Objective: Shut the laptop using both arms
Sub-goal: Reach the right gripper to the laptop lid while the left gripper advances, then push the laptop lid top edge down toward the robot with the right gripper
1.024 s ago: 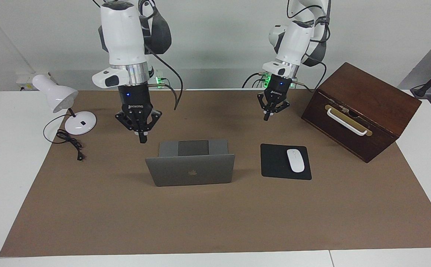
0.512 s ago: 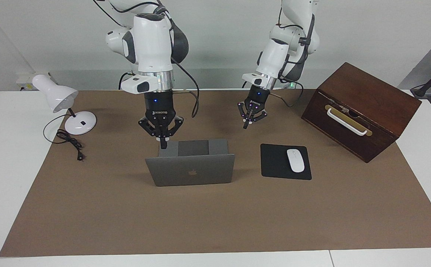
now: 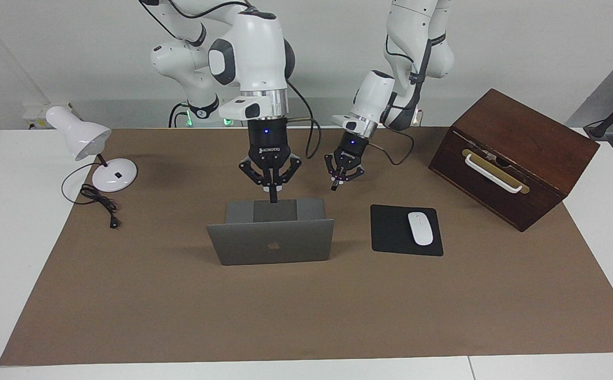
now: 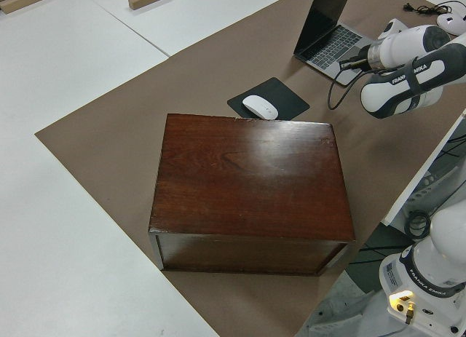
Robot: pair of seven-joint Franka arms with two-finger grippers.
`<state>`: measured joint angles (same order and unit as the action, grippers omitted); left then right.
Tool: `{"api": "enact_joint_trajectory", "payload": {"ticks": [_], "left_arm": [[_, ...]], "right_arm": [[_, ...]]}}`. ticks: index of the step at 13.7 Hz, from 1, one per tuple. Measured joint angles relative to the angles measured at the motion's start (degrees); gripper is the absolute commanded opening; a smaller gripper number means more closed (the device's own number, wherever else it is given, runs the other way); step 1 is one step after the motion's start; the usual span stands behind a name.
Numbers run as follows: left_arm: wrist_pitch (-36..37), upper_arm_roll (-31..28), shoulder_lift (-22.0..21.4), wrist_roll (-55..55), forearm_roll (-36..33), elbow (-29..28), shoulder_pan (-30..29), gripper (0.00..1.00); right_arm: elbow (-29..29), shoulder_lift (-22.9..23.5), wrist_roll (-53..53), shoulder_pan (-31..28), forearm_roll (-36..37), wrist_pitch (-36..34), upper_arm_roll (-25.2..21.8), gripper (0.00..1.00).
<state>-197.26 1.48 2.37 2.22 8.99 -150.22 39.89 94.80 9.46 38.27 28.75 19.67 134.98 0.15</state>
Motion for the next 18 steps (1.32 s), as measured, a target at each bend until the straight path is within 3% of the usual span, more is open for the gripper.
{"api": "enact_joint_trajectory", "payload": {"ticks": [8,12,18], "left_arm": [[-2.3,0.0,7.0,0.0,0.0,4.9,1.6,0.00],[-2.3,-0.3,9.0,0.0,0.0,6.5,1.6,0.00],[-2.3,-0.4,11.1,-0.1,0.0,7.0,1.6,0.00]], "right_arm": [[-0.2,1.3,-0.9,-1.6,0.0,1.7,-0.7,0.00],[-0.2,2.7,-4.4,-4.5,0.0,4.8,-0.8,0.00],[-0.2,4.5,-4.5,-4.4,0.0,6.0,-0.6,0.00]]}}
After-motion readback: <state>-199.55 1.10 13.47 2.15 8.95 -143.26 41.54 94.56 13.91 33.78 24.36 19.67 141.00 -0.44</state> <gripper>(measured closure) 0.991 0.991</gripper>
